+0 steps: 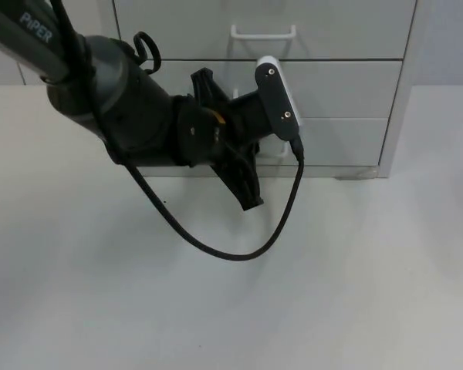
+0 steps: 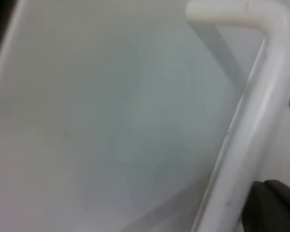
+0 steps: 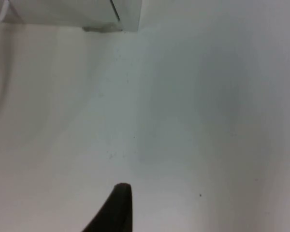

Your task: Open the drawer with the left hand, place the block into the drawer with the right hand, then close the drawer with the left hand.

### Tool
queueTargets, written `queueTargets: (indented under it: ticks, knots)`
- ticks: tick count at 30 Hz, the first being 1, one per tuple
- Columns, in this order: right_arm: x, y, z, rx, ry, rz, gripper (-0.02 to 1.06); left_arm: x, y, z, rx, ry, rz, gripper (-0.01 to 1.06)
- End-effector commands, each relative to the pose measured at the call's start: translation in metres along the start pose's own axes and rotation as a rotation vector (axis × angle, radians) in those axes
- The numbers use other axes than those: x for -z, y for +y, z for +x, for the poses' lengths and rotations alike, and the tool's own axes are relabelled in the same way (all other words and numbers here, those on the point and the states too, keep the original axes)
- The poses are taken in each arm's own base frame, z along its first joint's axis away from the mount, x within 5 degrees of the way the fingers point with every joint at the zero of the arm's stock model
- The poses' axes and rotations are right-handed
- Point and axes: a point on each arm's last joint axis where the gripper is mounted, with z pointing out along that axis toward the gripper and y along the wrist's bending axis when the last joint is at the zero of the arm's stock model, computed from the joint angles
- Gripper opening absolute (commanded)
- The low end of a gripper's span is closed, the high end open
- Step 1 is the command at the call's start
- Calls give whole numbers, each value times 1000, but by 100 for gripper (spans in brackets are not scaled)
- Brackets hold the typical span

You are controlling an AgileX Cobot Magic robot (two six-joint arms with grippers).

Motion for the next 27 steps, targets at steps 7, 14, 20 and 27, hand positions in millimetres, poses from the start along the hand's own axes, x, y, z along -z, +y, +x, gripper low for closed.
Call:
queueTargets:
  ticks: [7, 14, 20, 27]
  knots:
    - [3, -1, -1, 6, -14, 4, 105, -1, 18, -3, 39, -37, -118, 0]
    - [3, -1, -1, 8, -18, 6, 105, 17, 18, -21, 124, -8, 7, 0]
    - [3, -1, -1, 8, -18, 6, 105, 41, 15, -34, 153, 28, 231, 0]
    - [3, -1, -1, 8, -18, 6, 105, 91, 28, -57, 219, 43, 460, 0]
